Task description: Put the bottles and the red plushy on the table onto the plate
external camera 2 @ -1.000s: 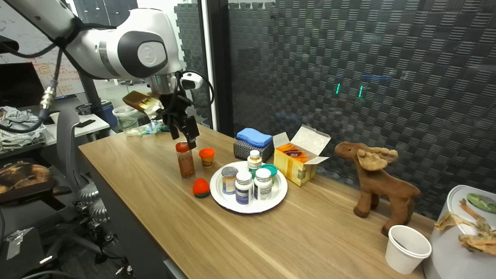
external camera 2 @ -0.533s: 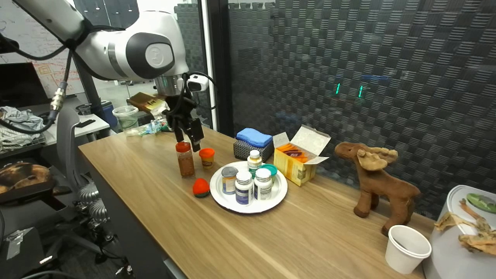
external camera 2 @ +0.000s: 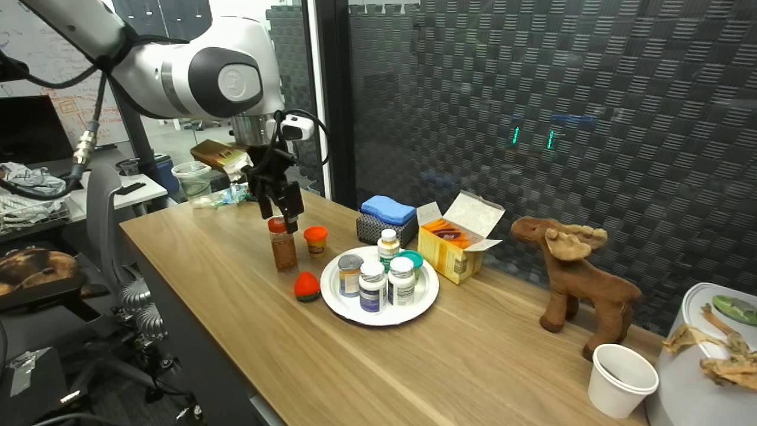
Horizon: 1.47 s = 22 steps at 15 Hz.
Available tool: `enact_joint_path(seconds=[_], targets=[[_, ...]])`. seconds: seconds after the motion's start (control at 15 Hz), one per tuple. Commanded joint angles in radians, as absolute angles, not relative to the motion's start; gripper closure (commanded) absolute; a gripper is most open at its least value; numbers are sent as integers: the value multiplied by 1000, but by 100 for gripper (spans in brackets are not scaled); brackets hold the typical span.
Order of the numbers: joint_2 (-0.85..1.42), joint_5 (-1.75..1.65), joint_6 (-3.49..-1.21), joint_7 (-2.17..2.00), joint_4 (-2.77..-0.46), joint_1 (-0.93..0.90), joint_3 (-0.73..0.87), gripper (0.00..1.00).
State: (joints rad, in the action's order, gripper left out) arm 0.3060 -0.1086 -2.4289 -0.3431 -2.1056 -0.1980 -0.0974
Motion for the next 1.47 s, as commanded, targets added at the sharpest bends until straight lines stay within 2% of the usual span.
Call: enact_joint_path(seconds=[0.0,0.33,0.67,1.07,1.4], targets=[[283,-88,-2389,-324,-2102,-204,-100,35],[282,-91,-2392,-329,-2103,-204,-99,76],[267,-107,-2381,-334,-2091,-206,-92,76],[215,-191,-2220,-387,-1961,-191,-38,76],[227,-223,-2200,-398,-1863,-151,-2,76]])
